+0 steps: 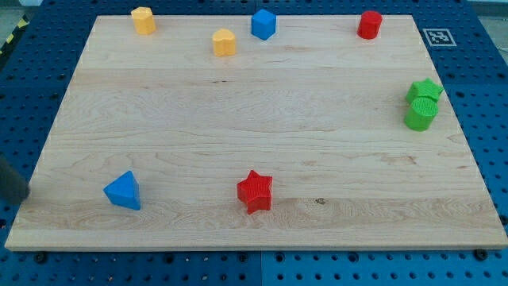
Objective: Push blue triangle towards center
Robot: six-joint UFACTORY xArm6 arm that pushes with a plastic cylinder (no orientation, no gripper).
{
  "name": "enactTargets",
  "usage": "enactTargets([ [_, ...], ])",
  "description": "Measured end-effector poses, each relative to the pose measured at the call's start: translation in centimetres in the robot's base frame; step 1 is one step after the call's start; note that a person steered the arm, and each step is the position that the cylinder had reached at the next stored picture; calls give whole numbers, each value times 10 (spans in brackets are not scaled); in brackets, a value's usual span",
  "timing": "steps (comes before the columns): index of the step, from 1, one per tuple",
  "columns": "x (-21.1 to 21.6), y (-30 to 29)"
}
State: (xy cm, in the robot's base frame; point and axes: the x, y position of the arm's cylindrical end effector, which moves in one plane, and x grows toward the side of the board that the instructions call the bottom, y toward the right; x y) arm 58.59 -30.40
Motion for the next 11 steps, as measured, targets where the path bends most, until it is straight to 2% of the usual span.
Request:
enactTargets([
  [1,8,0],
  [2,8,38],
  [3,6,111],
  [4,-5,137],
  [6,-23,136],
  [7,-53,125],
  [8,-65,127],
  [10,-61,163],
  [11,-73,202],
])
